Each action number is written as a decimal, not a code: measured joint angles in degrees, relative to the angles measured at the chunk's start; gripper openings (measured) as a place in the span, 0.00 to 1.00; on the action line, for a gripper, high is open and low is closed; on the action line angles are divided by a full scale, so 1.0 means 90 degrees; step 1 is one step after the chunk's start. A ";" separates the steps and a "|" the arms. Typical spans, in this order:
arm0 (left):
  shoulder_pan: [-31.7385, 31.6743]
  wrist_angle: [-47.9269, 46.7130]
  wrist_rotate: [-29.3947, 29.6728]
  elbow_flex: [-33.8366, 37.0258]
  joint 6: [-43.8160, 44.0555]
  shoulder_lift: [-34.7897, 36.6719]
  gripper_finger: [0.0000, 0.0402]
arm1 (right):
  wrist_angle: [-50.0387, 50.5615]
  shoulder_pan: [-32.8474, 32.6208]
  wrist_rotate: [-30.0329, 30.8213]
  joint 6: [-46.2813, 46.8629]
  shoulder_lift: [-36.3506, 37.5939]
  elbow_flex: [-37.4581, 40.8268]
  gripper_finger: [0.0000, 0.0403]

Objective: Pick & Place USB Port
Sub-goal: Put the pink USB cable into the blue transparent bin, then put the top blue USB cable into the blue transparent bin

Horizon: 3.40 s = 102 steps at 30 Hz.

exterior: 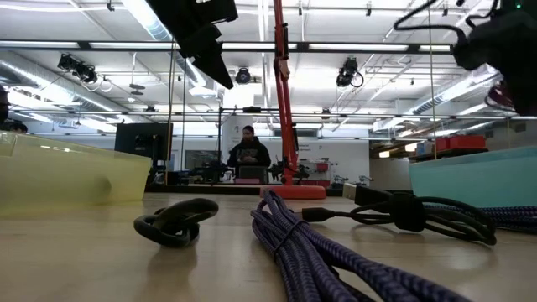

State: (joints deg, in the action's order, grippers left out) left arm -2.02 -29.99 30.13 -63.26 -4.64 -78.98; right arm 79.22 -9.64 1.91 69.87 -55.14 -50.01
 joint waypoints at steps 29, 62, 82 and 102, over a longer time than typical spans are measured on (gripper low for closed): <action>0.0000 0.0010 -0.0652 0.0000 0.0089 0.0000 0.25 | -0.4857 -0.0035 0.0892 -0.2820 -0.0057 0.0932 0.52; 0.0000 0.0015 -0.0718 0.0000 0.0340 0.0000 0.25 | -0.7079 -0.0548 -0.0783 -0.2431 -0.3355 0.0932 0.47; 0.0000 0.0025 -0.0716 0.0000 0.0324 -0.0002 0.25 | -0.5479 -0.0492 -0.0437 -0.3213 -0.3273 -0.0070 0.47; 0.0000 0.0043 -0.0716 0.0002 0.0333 -0.0002 0.25 | -0.5397 -0.0684 -0.0809 -0.3593 -0.4538 -0.0431 0.47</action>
State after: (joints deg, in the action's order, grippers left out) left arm -2.02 -29.60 23.68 -63.24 -1.65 -79.00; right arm 30.64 -15.79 -5.37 37.53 -95.98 -53.89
